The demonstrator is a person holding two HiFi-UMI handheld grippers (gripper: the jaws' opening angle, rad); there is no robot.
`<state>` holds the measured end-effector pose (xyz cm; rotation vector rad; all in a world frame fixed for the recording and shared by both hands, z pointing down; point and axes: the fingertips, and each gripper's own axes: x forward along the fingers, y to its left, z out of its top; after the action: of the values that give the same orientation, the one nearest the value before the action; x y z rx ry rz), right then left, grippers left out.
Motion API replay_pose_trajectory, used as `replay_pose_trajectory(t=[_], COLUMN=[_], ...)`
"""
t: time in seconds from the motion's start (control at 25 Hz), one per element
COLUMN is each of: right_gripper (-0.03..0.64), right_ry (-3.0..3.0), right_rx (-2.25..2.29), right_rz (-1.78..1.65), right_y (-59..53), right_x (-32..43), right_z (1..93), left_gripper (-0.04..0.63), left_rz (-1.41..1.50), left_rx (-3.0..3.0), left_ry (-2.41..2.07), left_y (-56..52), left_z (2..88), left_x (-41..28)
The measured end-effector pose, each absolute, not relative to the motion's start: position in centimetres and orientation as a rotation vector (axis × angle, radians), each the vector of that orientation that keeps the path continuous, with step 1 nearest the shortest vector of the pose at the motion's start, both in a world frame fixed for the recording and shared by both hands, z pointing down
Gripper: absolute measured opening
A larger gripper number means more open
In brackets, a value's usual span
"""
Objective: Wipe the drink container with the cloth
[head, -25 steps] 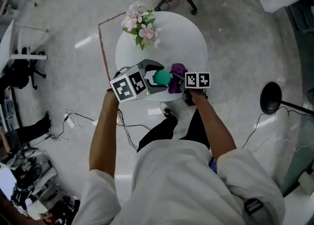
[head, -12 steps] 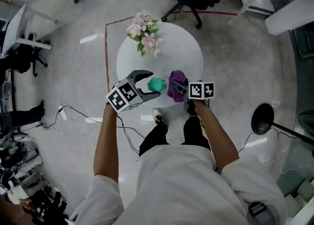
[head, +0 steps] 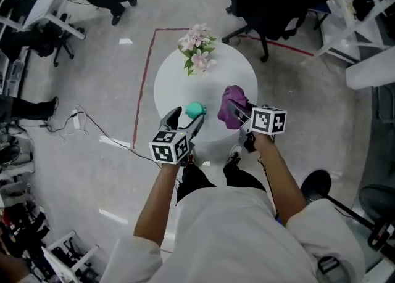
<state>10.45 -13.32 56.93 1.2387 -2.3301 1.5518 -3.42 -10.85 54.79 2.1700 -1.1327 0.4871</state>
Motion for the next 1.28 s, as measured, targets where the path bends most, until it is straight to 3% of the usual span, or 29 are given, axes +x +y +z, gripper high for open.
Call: replay_pose_trajectory(t=[0.44,0.6,0.84,1.28], right_gripper=[0.106,0.106,0.106,0.106], right_ry=[-2.38,-2.387,-2.425,-2.433], right_rx=[1.082,1.069,1.014,1.003], right_rz=[1.437,1.413,1.417,1.427], right_y=[-12.5,-12.2,-12.1,-11.7], right_x=[11.5,11.4,9.5,3.5], right_z=[54.6,54.2,53.2,52.8], left_gripper=[0.368,0.339,0.336,0.337], left_rz=[0.53,0.573,0.663,0.909], left_rx=[1.936,2.009,2.304,2.773], left_ry=[-1.528,-1.491,-1.134,-0.001], left_y=[-11.5,-11.7,-11.5,-9.4], left_z=[56.6,56.8,56.7,57.0], left_x=[-2.2,-1.9,-0.8,-0.2])
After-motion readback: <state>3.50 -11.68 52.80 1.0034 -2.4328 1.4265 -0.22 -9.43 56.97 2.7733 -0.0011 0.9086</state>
